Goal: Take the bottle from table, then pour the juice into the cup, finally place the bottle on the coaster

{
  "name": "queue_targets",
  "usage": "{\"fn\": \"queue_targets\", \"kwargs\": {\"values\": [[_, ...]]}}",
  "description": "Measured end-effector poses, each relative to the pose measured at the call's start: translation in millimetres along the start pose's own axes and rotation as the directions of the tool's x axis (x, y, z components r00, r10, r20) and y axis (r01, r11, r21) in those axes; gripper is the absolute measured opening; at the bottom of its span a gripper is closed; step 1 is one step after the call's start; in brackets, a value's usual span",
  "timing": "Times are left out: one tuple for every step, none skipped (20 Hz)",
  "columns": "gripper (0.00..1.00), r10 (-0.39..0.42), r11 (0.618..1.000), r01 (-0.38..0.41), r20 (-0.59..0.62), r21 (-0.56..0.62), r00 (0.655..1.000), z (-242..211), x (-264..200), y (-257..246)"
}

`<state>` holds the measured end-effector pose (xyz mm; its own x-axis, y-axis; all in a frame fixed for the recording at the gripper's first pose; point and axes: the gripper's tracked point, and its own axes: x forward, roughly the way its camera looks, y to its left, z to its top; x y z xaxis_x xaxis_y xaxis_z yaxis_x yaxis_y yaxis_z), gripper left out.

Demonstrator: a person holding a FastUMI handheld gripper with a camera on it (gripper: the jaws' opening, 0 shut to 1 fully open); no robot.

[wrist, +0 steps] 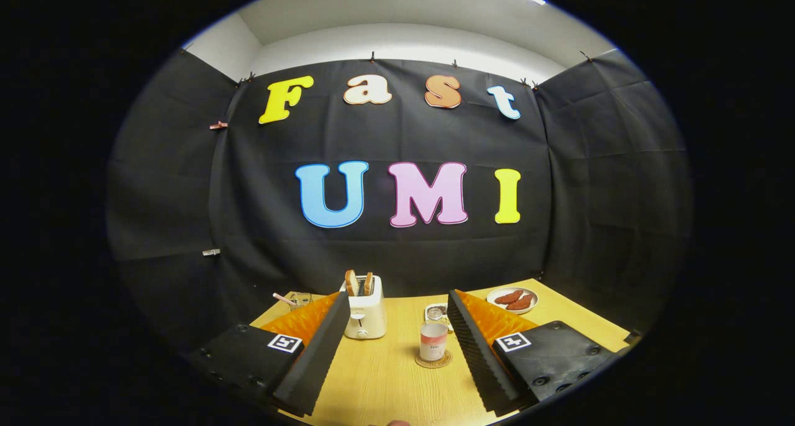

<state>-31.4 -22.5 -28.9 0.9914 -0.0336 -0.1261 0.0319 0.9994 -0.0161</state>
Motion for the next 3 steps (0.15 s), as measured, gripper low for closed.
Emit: {"fn": "queue_targets", "kwargs": {"values": [[0.97,0.000,1.000,0.000,-0.004,0.001,1.000,-1.0,-0.4,-0.4],[0.97,-0.001,1.000,0.001,-0.009,0.002,1.000,-2.4,-0.7,-1.5],[0.97,-0.001,1.000,0.002,-0.017,0.006,1.000,-4.3,-1.1,-2.1]]}}
